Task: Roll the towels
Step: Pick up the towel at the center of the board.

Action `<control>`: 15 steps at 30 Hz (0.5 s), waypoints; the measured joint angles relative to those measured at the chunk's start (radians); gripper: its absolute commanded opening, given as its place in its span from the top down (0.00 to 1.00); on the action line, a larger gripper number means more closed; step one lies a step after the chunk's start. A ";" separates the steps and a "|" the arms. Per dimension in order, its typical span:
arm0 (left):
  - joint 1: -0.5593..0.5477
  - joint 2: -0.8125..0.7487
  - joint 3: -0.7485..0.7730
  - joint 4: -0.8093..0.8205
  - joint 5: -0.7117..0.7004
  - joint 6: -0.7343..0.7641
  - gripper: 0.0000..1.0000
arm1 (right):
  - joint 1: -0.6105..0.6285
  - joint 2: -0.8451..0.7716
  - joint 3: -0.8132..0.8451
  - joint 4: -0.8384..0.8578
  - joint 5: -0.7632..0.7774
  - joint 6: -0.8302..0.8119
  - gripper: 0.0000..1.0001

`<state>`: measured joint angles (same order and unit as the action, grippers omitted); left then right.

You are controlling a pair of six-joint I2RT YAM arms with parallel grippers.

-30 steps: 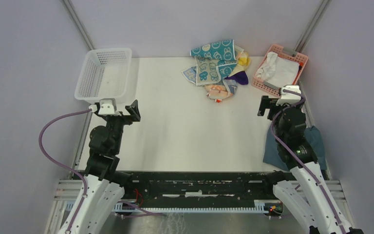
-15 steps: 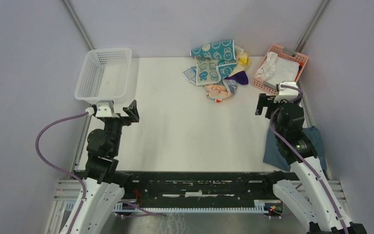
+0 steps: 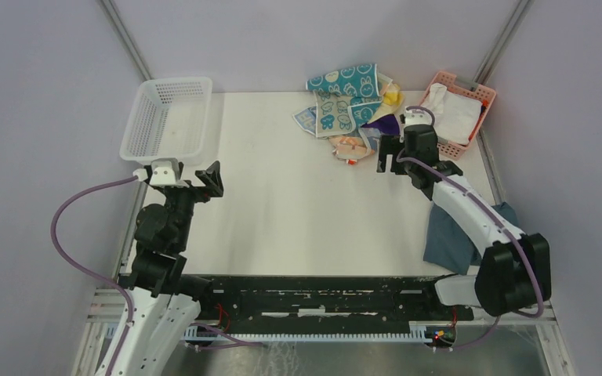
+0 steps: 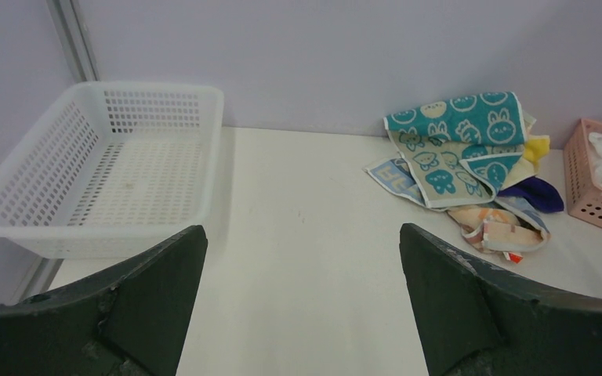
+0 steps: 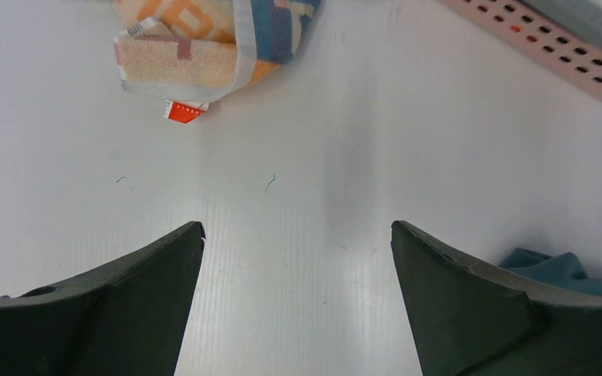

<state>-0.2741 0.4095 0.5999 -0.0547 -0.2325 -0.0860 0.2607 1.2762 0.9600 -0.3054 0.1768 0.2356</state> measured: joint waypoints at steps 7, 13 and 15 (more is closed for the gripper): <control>0.000 0.071 0.060 -0.076 0.060 -0.078 0.01 | 0.001 0.241 0.058 0.092 -0.017 0.108 0.06; 0.000 0.089 0.051 -0.087 0.119 -0.112 0.01 | 0.001 0.463 0.162 0.203 0.002 0.164 0.13; 0.000 0.092 0.048 -0.088 0.135 -0.116 0.01 | 0.001 0.534 0.203 0.225 0.010 0.176 0.17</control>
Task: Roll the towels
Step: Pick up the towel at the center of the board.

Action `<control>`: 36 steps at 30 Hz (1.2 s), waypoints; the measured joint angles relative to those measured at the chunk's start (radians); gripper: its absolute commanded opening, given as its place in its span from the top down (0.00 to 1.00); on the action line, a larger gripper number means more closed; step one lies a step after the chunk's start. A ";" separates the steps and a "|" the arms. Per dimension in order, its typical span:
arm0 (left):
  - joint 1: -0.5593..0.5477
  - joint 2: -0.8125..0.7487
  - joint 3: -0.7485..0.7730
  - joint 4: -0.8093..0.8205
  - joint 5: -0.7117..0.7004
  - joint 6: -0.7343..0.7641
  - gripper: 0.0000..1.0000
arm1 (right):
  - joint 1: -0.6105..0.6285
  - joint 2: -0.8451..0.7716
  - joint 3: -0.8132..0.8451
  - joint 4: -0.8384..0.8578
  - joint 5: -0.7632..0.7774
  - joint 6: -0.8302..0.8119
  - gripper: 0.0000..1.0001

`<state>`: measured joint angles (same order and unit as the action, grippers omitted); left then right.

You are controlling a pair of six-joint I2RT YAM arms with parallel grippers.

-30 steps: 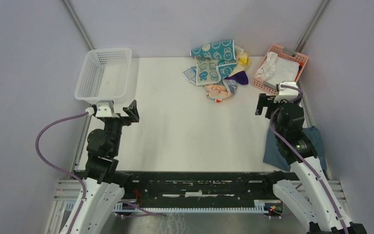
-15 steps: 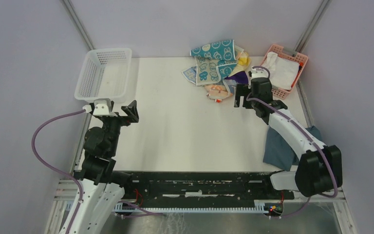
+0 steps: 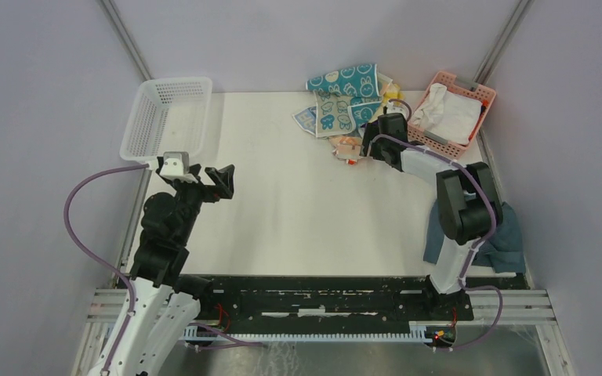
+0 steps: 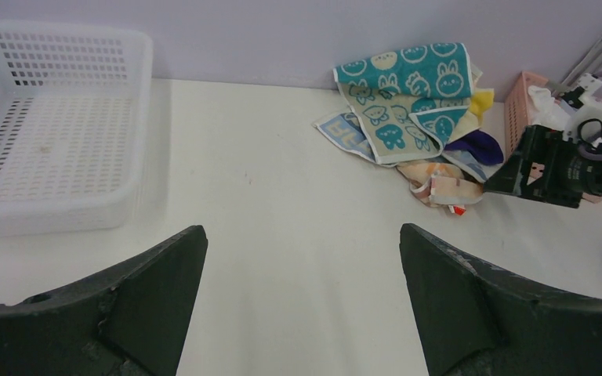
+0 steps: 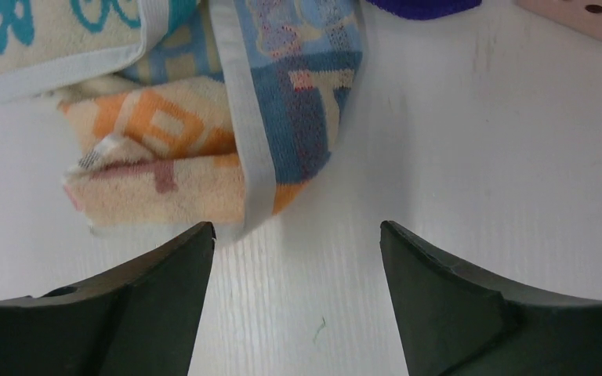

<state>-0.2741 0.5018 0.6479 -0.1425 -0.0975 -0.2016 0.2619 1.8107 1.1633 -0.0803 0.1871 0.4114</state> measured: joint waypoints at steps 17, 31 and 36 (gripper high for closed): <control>0.005 0.035 0.000 -0.006 0.052 -0.004 0.01 | 0.000 0.217 0.300 -0.035 -0.012 0.016 1.00; 0.005 0.048 0.000 -0.039 0.051 -0.004 0.01 | 0.001 0.021 0.690 -0.107 -0.166 -0.108 0.99; 0.005 0.050 0.000 -0.043 0.053 -0.004 0.01 | 0.026 -0.101 0.714 -0.125 -0.259 -0.135 0.99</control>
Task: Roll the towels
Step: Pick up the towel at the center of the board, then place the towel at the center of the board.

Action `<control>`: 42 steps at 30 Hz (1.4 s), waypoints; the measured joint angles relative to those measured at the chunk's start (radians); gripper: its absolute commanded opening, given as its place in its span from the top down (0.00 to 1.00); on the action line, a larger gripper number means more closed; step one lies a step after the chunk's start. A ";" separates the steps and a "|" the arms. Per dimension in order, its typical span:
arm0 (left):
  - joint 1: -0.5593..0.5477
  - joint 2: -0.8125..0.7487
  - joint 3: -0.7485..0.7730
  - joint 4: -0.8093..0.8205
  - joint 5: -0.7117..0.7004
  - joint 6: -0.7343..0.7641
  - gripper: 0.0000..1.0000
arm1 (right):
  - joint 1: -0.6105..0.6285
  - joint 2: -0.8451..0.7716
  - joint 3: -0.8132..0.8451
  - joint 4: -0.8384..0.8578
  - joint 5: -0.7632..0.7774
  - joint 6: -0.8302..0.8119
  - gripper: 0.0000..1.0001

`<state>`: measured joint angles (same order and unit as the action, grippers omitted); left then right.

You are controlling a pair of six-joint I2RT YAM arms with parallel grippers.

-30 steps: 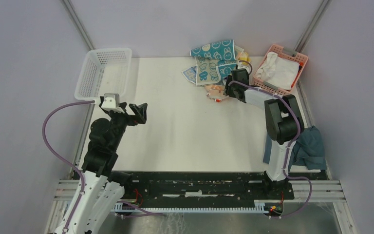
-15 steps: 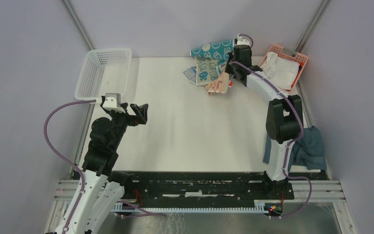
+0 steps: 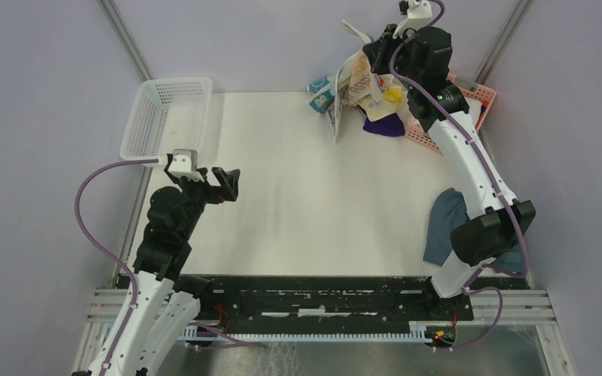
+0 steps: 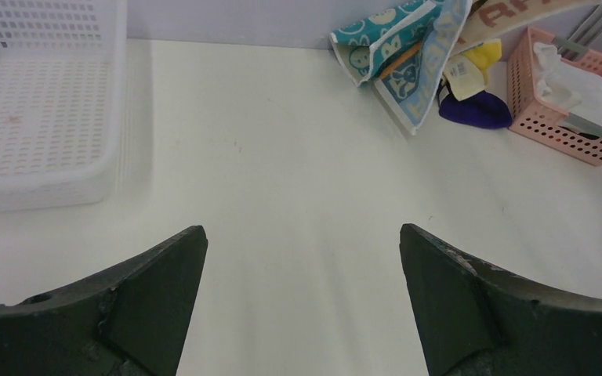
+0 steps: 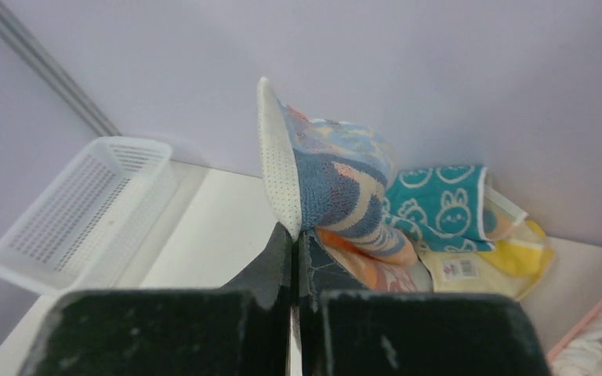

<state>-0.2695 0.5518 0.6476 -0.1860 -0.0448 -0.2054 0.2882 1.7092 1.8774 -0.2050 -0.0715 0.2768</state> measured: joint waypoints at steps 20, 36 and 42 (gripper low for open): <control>0.000 0.013 0.000 -0.031 0.002 0.000 0.01 | 0.166 0.064 0.205 -0.105 -0.180 -0.018 0.99; 0.000 0.093 0.054 -0.066 0.006 -0.011 0.01 | 0.238 -0.241 -0.094 -0.135 -0.080 0.082 0.99; 0.000 0.209 0.080 -0.068 0.080 -0.058 0.00 | 0.200 -0.423 -0.389 -0.226 0.248 0.095 0.99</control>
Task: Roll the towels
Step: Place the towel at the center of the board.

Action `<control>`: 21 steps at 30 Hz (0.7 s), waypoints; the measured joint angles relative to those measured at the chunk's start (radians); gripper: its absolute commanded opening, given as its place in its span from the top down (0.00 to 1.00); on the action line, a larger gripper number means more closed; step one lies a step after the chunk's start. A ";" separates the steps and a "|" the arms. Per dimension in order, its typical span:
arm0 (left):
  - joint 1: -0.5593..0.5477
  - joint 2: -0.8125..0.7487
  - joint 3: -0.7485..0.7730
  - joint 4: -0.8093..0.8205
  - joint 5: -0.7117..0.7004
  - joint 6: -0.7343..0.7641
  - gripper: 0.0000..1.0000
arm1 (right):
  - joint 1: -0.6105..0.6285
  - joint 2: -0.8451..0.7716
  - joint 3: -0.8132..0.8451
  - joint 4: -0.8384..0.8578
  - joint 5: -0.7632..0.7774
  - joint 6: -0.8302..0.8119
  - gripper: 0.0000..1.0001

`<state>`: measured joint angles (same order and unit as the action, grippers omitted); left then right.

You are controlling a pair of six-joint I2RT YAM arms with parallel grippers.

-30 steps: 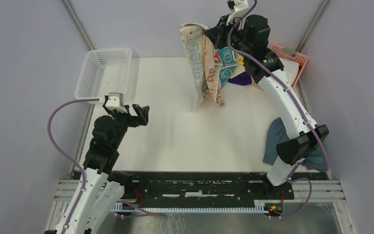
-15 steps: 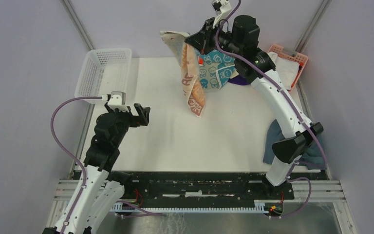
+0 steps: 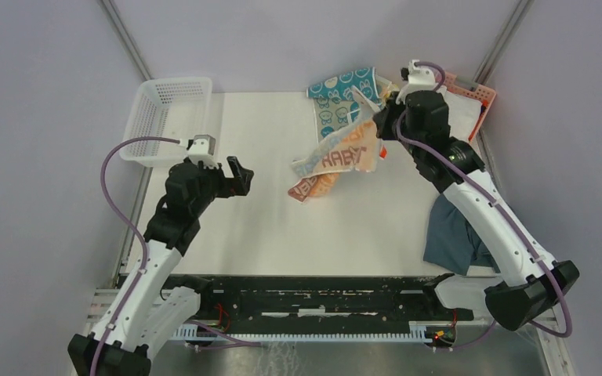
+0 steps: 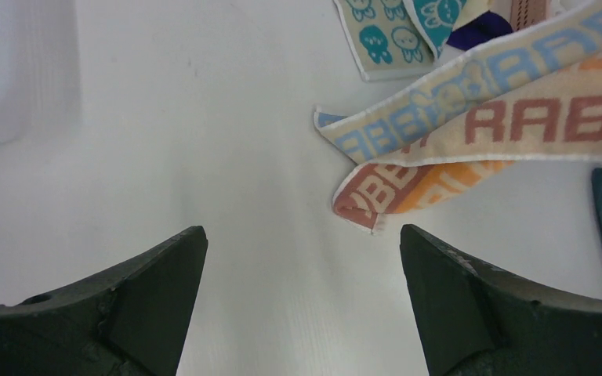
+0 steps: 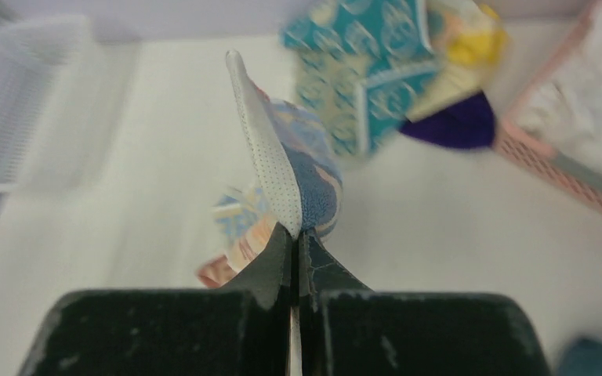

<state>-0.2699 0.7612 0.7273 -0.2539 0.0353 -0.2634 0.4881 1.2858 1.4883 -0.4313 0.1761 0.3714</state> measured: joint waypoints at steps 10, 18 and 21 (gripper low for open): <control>-0.032 0.242 0.000 0.000 0.137 -0.132 0.03 | -0.151 -0.079 -0.440 -0.160 0.213 0.060 0.81; -0.111 0.456 0.000 0.049 0.151 -0.211 0.06 | -0.208 -0.107 -0.515 -0.206 0.332 0.094 0.30; -0.143 0.553 0.005 0.071 0.150 -0.227 0.09 | -0.208 -0.107 -0.516 -0.224 0.342 0.087 0.24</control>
<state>-0.4126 1.3140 0.7326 -0.1825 0.1848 -0.4908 0.2806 1.1790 0.9726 -0.6556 0.5182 0.4580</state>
